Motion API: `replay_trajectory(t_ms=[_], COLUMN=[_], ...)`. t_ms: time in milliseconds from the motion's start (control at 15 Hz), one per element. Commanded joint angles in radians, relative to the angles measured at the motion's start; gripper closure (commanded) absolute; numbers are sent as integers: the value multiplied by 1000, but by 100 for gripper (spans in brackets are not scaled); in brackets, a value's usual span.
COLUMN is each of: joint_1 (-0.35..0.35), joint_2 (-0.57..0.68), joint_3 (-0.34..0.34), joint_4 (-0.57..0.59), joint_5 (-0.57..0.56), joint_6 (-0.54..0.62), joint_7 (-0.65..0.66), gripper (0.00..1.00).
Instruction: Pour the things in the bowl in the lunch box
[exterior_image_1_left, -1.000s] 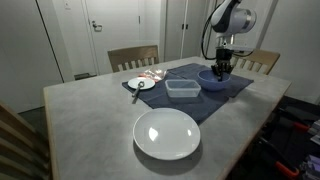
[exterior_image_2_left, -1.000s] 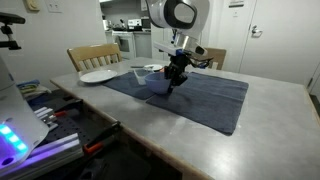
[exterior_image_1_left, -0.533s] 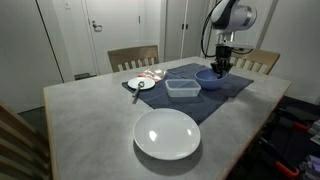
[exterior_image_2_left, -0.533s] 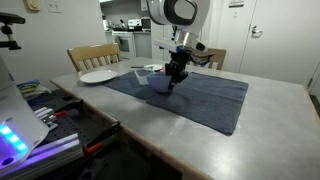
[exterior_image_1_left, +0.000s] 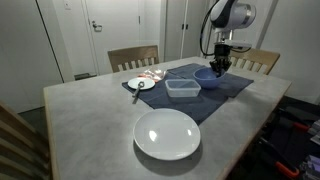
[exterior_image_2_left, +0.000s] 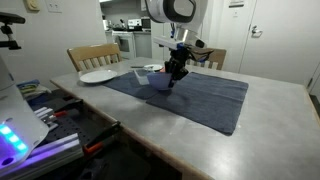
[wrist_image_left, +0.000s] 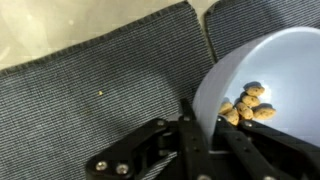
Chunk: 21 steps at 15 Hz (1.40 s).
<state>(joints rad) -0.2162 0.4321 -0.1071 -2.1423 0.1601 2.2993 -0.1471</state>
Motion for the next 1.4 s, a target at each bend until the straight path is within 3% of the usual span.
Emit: replay_trajectory(t_ms=[0, 1333], joint_1=[8, 98], joint_2=[-40, -195], joint_3=[9, 38], joint_4=[-16, -77], joint_5=[-11, -45], joint_6=[20, 147], joint_7=[-13, 5], gripper=[98, 98])
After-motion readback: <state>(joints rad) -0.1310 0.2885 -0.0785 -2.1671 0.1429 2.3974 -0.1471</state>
